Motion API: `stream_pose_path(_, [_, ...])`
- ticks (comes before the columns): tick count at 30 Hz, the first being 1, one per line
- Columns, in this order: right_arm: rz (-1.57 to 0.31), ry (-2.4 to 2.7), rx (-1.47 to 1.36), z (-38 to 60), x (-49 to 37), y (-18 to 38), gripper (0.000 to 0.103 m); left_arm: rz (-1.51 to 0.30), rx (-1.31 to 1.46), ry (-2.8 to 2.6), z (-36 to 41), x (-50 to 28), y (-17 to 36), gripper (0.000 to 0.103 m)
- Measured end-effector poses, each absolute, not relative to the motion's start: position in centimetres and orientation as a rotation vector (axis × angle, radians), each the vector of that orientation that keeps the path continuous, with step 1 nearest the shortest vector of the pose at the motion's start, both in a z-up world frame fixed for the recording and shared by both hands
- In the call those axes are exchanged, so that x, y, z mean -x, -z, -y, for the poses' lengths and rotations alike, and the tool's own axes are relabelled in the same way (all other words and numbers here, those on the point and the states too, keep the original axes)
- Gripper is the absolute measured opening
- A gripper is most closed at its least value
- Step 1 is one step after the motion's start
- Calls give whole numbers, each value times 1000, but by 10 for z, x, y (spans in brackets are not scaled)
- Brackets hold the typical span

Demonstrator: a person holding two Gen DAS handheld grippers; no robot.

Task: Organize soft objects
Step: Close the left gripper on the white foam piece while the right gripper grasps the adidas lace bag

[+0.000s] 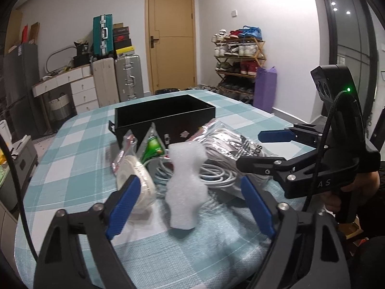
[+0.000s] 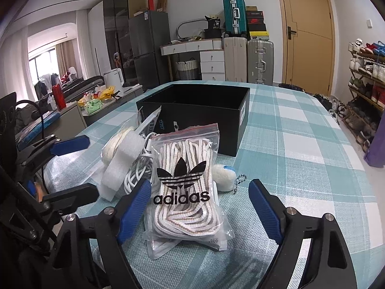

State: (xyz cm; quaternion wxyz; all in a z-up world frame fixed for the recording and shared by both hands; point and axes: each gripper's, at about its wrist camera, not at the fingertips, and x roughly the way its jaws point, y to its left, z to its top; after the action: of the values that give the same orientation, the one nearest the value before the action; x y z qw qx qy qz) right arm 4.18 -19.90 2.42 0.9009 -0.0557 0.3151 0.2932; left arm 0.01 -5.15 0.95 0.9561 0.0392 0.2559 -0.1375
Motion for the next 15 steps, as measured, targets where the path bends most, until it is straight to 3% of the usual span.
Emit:
stream_pose_path(10, [-661, -620, 104, 199, -43, -23, 83, -577, -53, 300, 52, -12, -2, 76])
stream_pose_path(15, [-663, -628, 110, 198, -43, -22, 80, -600, -31, 316, 52, -15, 1, 58])
